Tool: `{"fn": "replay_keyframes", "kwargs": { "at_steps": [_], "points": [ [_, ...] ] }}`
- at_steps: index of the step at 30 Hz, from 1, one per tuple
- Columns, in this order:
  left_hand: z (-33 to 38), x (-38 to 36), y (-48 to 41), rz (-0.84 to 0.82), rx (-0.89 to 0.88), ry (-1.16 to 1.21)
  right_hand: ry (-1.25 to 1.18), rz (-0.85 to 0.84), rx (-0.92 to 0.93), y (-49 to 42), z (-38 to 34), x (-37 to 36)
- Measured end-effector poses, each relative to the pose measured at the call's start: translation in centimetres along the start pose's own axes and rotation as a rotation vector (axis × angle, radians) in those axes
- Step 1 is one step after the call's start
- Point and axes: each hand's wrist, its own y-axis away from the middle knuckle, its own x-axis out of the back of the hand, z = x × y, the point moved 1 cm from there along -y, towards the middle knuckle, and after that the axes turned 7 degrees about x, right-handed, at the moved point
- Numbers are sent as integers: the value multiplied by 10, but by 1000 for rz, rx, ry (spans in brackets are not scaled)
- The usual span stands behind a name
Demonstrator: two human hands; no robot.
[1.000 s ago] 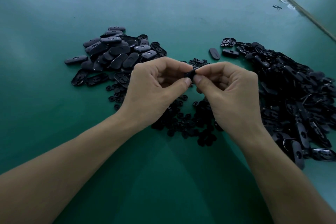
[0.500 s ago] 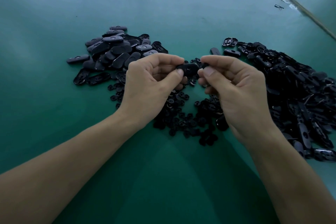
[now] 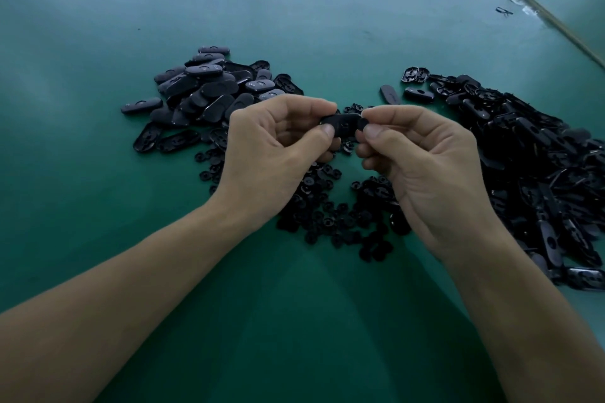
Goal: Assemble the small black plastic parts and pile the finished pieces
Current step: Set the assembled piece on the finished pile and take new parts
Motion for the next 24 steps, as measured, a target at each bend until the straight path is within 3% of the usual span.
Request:
{"fn": "replay_keyframes", "kwargs": {
  "at_steps": [12, 24],
  "points": [
    [0, 1, 0, 16, -2, -4, -2, -21, -53, 1, -3, 1],
    [-1, 1, -3, 31, 4, -69, 240, -5, 112, 1, -2, 1]
  ]
}}
